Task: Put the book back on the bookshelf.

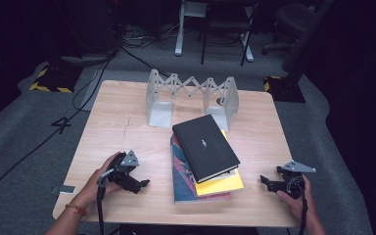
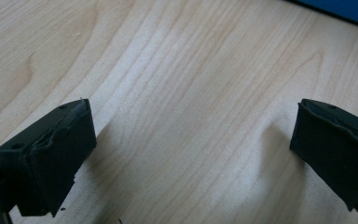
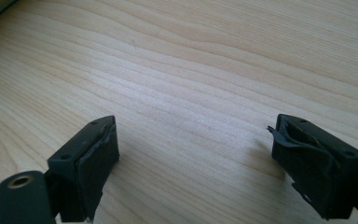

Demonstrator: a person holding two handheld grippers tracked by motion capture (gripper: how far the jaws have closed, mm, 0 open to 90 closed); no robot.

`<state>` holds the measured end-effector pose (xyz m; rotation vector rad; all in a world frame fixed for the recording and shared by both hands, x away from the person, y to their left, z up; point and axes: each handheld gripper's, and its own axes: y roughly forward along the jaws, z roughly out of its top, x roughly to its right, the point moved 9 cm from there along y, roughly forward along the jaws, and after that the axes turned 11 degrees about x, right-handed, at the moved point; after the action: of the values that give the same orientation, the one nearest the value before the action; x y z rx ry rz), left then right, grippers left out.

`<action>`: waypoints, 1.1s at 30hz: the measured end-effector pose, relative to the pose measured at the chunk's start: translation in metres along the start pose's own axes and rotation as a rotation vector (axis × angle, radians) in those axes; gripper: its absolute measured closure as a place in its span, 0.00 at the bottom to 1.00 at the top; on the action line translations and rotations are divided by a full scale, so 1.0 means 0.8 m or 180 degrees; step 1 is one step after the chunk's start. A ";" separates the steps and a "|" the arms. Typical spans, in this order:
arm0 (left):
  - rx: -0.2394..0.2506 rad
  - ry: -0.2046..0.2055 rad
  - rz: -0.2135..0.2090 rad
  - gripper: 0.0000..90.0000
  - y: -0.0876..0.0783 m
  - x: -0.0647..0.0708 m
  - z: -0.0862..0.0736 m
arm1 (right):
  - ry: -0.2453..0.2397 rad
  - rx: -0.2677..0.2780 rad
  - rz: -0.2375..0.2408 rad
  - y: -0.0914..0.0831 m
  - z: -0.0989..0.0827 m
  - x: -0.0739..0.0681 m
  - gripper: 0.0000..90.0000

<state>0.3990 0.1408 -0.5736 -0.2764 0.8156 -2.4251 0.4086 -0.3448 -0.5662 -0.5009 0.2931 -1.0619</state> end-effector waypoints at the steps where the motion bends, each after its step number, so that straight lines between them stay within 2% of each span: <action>1: -0.0001 -0.0006 0.0016 0.00 0.001 -0.002 0.001 | -0.0002 -0.0001 0.0002 0.000 0.000 0.000 0.17; 10: 0.0002 -0.0124 0.0153 0.00 -0.002 -0.001 -0.002 | -0.0027 -0.0008 0.0044 -0.001 -0.001 0.000 0.16; 13: 0.0007 -0.0160 0.0217 0.01 -0.008 0.001 -0.006 | -0.0066 -0.0053 0.0127 -0.002 0.000 0.000 0.18; 16: 0.0017 -0.0216 0.0294 0.01 -0.014 0.005 -0.011 | -0.0127 -0.0077 0.0227 -0.002 0.002 -0.003 0.23; 18: 0.0018 -0.0247 0.0339 0.02 -0.019 0.009 -0.014 | -0.0214 -0.0078 0.0294 -0.002 0.005 -0.008 0.20; 22: 0.0027 -0.0262 0.0360 0.03 -0.023 0.011 -0.017 | -0.0289 -0.0075 0.0465 -0.002 0.012 -0.024 0.20; 26: 0.0027 -0.0259 0.0352 0.03 -0.023 0.011 -0.017 | -0.0412 0.0028 0.0581 -0.008 0.030 -0.042 0.20; 29: 0.0023 -0.0249 0.0341 0.03 -0.022 0.011 -0.017 | -0.0483 0.0144 0.0635 -0.017 0.048 -0.056 0.22; 33: 0.0023 -0.0249 0.0338 0.03 -0.022 0.011 -0.017 | -0.0579 0.0168 0.0652 -0.022 0.064 -0.068 0.25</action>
<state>0.3792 0.1541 -0.5732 -0.3153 0.7673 -2.3031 0.3938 -0.2910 -0.5134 -0.5049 0.1515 -0.8173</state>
